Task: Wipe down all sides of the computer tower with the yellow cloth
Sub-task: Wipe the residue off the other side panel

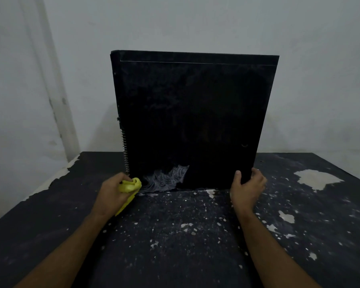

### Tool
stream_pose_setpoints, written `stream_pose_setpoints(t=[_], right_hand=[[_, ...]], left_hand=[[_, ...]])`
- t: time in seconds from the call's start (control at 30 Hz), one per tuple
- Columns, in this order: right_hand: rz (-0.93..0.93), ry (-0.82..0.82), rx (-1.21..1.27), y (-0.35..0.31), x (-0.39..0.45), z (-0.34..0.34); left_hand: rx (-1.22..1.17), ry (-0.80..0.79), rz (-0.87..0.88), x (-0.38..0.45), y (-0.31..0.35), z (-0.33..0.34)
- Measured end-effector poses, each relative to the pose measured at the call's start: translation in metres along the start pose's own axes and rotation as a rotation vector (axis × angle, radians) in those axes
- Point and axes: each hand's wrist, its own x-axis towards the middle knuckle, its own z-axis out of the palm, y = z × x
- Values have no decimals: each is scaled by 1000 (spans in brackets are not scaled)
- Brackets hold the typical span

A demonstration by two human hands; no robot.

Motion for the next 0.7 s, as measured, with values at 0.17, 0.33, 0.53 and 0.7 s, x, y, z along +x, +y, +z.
stream_pose_setpoints(t=[0.17,0.33,0.53,0.7], right_hand=[[19,-93,13,7,4,4],[46,-105,83,19,11,7],[71,-104,144,28,14,12],[86,-112,196,32,15,10]], left_hand=[[-58,174,-43,3,3,5],[109,23,-6,-3,-2,7],[64,109,-120,-1,1,4],[282,-50,-28,-1,7,4]])
